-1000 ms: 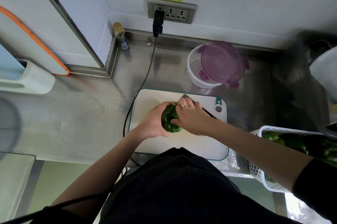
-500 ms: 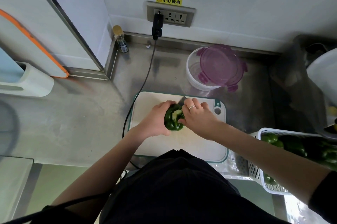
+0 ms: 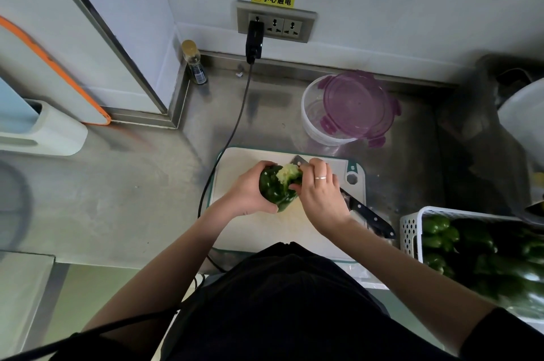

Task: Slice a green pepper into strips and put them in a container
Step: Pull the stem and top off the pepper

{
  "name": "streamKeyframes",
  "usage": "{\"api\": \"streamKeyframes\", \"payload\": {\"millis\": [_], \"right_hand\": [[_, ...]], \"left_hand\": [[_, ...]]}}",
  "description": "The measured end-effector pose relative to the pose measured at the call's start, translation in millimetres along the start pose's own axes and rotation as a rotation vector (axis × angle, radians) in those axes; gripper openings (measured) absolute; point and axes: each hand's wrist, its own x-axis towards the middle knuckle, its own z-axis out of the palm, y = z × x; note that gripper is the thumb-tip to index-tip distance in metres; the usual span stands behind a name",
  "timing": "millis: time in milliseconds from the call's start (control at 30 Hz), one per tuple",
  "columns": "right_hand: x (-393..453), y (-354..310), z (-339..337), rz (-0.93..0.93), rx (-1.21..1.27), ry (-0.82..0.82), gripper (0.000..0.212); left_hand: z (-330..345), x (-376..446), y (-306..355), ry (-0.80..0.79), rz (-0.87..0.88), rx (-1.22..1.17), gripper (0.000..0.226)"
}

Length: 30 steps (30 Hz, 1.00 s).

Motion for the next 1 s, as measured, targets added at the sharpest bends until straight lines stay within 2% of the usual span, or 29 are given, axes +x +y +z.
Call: {"api": "streamKeyframes", "payload": {"millis": [100, 167, 233, 300, 367, 467, 567, 667, 767, 900, 1000], "right_hand": [[5, 2, -4, -0.021, 0.078, 0.058, 0.044], [8, -1, -5, 0.008, 0.148, 0.022, 0.04], [7, -8, -6, 0.153, 0.333, -0.031, 0.037], [13, -7, -13, 0.404, 0.576, -0.027, 0.028], [25, 3, -22, 0.542, 0.658, -0.095, 0.025], [33, 14, -28, 0.561, 0.796, -0.298, 0.029], [27, 12, -21, 0.529, 0.83, -0.447, 0.031], [22, 12, -18, 0.588, 1.076, -0.465, 0.024], [19, 22, -17, 0.7, 1.357, -0.436, 0.023], [16, 37, -24, 0.737, 1.363, -0.47, 0.026], [12, 42, -30, 0.735, 1.341, -0.533, 0.024]], "left_hand": [[-4, 2, -1, -0.019, -0.077, -0.117, 0.085], [-5, 4, -1, -0.028, -0.093, -0.132, 0.081], [-8, 2, -3, -0.054, -0.078, -0.099, 0.083], [-9, -2, -8, -0.096, -0.008, -0.014, 0.09], [-9, -8, -14, -0.12, 0.034, 0.021, 0.092], [-9, -12, -17, -0.144, 0.092, 0.05, 0.096], [-12, -12, -20, -0.172, 0.119, 0.059, 0.107], [-16, -14, -17, -0.218, 0.067, -0.022, 0.112], [-17, -15, -15, -0.219, 0.05, -0.033, 0.106], [-22, -19, -12, -0.165, 0.049, 0.005, 0.098], [-23, -24, -10, -0.17, 0.012, 0.002, 0.102]]}}
